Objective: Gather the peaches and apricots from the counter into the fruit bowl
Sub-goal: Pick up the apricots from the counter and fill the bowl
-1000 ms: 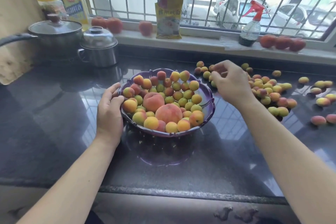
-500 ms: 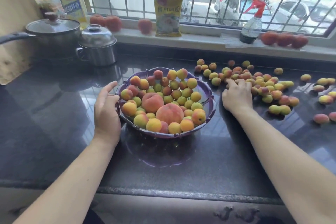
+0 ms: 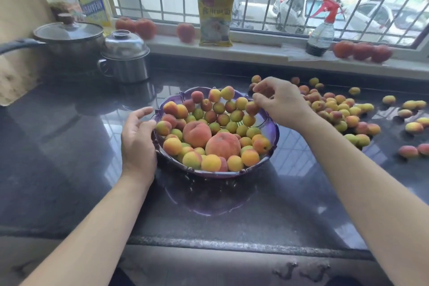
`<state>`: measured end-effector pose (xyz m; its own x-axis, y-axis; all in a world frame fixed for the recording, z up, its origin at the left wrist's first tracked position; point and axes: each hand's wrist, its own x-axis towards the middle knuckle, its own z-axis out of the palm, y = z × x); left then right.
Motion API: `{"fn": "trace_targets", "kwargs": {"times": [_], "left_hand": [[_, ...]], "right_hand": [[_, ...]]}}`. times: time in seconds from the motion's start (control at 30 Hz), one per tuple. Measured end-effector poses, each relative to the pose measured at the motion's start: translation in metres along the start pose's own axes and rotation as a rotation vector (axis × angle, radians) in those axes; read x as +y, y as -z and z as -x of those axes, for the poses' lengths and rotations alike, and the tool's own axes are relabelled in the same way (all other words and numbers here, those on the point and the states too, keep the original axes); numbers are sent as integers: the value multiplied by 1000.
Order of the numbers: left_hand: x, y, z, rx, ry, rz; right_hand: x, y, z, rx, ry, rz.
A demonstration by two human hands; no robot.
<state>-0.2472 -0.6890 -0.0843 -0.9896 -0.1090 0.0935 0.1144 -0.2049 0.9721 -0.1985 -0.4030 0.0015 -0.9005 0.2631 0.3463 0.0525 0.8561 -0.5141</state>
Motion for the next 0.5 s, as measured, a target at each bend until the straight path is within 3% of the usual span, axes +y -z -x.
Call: {"fn": "trace_targets", "kwargs": {"times": [0.13,0.33,0.5], "left_hand": [[-1,0,-1,-17,19,-21],[-1,0,-4,-19,28,-71],[0,1,-3,-29,35,-99]], "right_hand": [[-4,3,-18,87,-41,-29],[-20,-31,-50,-279,144,175],[-25,-42,-52,-286,191,281]]}}
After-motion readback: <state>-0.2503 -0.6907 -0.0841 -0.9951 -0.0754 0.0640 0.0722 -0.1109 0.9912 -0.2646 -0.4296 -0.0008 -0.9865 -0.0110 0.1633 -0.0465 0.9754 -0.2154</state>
